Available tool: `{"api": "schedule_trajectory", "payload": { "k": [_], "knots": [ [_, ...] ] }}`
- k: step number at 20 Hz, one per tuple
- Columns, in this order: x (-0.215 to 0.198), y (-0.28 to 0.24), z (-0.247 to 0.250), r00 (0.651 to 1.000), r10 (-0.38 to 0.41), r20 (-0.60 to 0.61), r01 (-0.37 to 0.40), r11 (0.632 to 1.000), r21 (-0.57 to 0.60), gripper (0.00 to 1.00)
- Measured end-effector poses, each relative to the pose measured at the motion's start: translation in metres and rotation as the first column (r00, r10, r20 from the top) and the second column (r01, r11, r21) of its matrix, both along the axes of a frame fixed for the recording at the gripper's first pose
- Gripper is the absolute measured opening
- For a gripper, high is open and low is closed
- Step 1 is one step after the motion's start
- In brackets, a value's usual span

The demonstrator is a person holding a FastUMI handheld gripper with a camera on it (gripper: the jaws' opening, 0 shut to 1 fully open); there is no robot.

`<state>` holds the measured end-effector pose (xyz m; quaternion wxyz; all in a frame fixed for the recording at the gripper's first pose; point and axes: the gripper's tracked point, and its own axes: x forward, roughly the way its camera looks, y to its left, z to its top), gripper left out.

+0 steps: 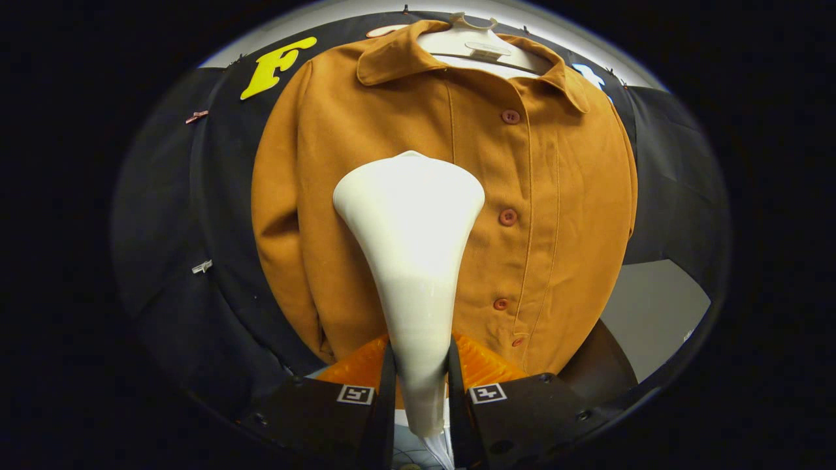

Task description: Iron the clothes twice with a garment steamer, once on the left side and once on the right side.

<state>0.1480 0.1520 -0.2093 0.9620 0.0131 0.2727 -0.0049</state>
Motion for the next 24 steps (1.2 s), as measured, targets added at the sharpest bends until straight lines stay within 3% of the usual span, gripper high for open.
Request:
{"api": "schedule_trajectory", "payload": {
  "k": [24],
  "knots": [
    [-0.055,0.000,-0.120,0.959,0.035,-0.283,-0.028,0.999,0.026,0.38]
  ]
}}
